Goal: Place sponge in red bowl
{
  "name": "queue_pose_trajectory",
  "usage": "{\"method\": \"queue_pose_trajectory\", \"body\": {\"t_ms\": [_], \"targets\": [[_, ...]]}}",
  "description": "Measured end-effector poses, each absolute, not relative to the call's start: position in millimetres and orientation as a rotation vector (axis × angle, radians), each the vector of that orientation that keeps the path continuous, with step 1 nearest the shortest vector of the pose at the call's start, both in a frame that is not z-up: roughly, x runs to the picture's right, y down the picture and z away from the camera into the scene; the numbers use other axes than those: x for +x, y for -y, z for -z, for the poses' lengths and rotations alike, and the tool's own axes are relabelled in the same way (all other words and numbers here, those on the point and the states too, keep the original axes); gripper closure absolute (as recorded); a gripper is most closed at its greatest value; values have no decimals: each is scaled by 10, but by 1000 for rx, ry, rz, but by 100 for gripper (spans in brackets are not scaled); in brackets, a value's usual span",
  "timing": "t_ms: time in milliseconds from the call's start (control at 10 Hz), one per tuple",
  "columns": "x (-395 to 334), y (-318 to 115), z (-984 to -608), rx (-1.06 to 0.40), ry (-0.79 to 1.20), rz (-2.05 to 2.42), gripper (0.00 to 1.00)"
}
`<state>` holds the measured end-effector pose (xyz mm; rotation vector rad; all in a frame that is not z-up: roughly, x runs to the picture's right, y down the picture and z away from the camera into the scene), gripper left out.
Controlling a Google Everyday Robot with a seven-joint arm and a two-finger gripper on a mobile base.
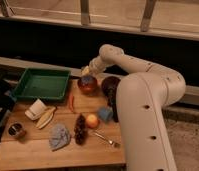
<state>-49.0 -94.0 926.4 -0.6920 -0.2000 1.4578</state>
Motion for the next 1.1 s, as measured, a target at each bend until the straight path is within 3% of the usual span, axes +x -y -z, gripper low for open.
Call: {"method": "queue_pose_trajectory", "body": {"t_ms": [300,400,1100], "targets": [[-554,803,-9389,-731,156,-1454,34],[-567,798,-9403,-734,147,-1451,29],[-532,814,-9395,-727,144,-1456,29]]}}
